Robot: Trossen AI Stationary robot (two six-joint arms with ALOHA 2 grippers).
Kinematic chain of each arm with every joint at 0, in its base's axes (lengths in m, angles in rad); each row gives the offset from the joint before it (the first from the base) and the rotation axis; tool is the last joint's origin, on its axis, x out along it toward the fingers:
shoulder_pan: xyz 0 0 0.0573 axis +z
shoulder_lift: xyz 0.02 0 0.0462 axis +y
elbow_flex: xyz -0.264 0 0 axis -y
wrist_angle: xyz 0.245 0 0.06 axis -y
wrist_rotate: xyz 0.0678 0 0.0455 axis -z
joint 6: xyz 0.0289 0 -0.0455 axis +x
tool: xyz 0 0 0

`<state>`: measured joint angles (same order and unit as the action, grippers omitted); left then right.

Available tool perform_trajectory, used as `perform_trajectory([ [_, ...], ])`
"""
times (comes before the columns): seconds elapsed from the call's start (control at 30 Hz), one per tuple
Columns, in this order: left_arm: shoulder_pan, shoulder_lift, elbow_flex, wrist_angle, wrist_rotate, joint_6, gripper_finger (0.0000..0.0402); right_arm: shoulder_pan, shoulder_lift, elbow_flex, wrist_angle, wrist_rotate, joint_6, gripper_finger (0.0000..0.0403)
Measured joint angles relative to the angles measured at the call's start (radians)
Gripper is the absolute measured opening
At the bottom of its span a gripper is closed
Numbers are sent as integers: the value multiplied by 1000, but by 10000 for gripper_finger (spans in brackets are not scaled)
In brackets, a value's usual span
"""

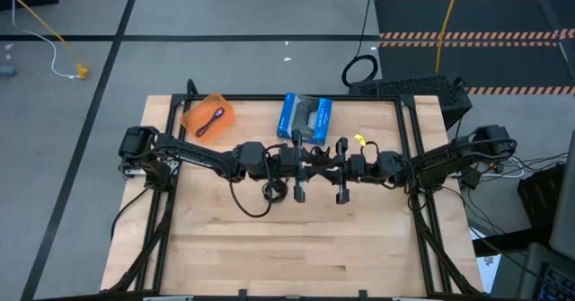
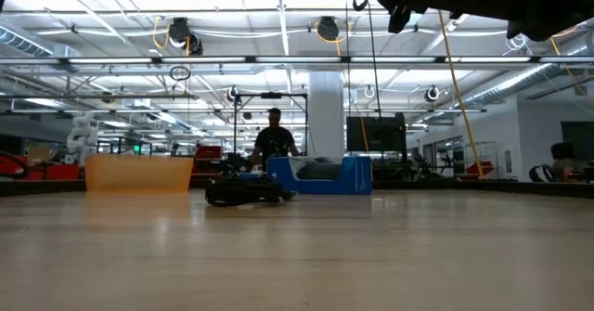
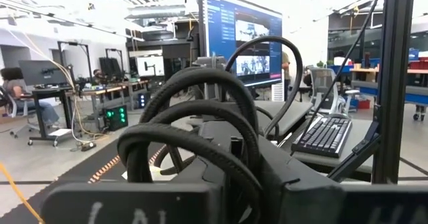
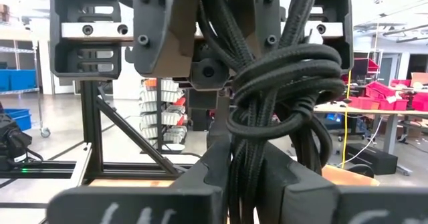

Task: Pick and place USB-C Cables
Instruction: Put the bottom black charger cable into the orange bin

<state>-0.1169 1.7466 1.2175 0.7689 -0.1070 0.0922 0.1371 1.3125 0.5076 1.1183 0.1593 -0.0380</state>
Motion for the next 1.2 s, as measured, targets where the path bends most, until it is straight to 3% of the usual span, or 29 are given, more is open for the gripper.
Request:
perform_trajectory([
  [0.4,0,-1,0,-9,14,1,9,2,0,0,0,-4,1,38],
  [0.83,1,-5,-1,-46,19,3,9,2,0,0,5,-6,41,139],
  [1.2,6,-134,-2,-264,21,-8,12,2,-1,0,-11,-1,55,192],
])
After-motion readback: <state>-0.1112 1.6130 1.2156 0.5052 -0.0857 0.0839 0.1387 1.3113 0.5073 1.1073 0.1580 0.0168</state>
